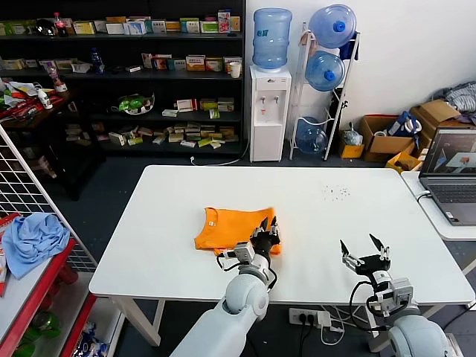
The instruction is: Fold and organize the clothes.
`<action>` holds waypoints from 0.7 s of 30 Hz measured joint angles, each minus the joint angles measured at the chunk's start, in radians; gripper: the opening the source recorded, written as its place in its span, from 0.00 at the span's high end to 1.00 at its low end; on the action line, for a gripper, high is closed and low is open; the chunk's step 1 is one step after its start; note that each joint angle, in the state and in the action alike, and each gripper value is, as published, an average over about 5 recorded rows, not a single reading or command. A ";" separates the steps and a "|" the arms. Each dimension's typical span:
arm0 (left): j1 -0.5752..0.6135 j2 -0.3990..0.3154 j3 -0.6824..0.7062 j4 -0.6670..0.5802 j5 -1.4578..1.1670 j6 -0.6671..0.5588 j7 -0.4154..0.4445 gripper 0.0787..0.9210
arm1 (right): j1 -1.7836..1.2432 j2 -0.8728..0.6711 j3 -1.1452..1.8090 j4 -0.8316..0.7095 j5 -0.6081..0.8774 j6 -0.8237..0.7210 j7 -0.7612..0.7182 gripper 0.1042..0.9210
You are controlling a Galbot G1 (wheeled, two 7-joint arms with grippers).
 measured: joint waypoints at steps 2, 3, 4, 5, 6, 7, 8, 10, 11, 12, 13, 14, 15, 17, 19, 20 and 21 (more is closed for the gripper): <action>0.007 0.004 0.000 -0.008 0.013 -0.043 0.028 0.55 | 0.002 0.002 0.007 -0.001 0.000 0.000 -0.006 0.12; 0.011 0.011 -0.002 -0.013 0.022 -0.063 0.042 0.51 | 0.003 0.003 0.011 -0.001 0.001 0.000 -0.010 0.12; 0.016 0.020 -0.004 -0.020 0.034 -0.083 0.055 0.48 | 0.004 0.005 0.015 -0.002 0.000 0.000 -0.014 0.12; 0.022 0.032 -0.007 -0.027 0.046 -0.101 0.067 0.45 | 0.005 0.006 0.020 -0.004 0.000 0.001 -0.019 0.12; 0.028 0.047 -0.012 -0.034 0.058 -0.118 0.078 0.40 | 0.007 0.008 0.023 -0.005 0.000 0.001 -0.023 0.12; 0.036 0.063 -0.018 -0.042 0.072 -0.134 0.088 0.37 | 0.009 0.010 0.027 -0.007 0.000 0.001 -0.028 0.12; 0.045 0.082 -0.025 -0.051 0.087 -0.149 0.097 0.34 | 0.011 0.012 0.030 -0.009 -0.001 0.001 -0.033 0.12; 0.066 0.123 -0.041 -0.070 0.117 -0.176 0.114 0.27 | 0.015 0.018 0.036 -0.015 -0.003 0.002 -0.043 0.12; 0.078 0.146 -0.051 -0.079 0.133 -0.187 0.122 0.24 | 0.018 0.022 0.039 -0.018 -0.004 0.001 -0.048 0.12; 0.091 0.169 -0.062 -0.089 0.149 -0.197 0.129 0.20 | 0.020 0.026 0.041 -0.020 -0.005 0.001 -0.053 0.12; 0.105 0.192 -0.073 -0.098 0.165 -0.206 0.136 0.18 | 0.024 0.030 0.044 -0.024 -0.006 0.000 -0.058 0.12; 0.119 0.214 -0.085 -0.107 0.182 -0.212 0.141 0.16 | 0.027 0.034 0.046 -0.027 -0.007 -0.001 -0.062 0.12; 0.134 0.236 -0.098 -0.117 0.198 -0.216 0.145 0.14 | 0.030 0.039 0.048 -0.029 -0.007 -0.001 -0.065 0.12; 0.164 0.277 -0.125 -0.137 0.230 -0.219 0.152 0.12 | 0.036 0.049 0.052 -0.035 -0.007 -0.002 -0.070 0.12; 0.194 0.312 -0.152 -0.154 0.261 -0.217 0.157 0.12 | 0.041 0.060 0.056 -0.039 -0.009 -0.001 -0.075 0.12; 0.208 0.326 -0.165 -0.161 0.277 -0.216 0.159 0.12 | 0.043 0.066 0.059 -0.040 -0.010 -0.001 -0.077 0.12; 0.222 0.339 -0.177 -0.166 0.294 -0.214 0.161 0.12 | 0.044 0.071 0.062 -0.041 -0.010 -0.001 -0.079 0.12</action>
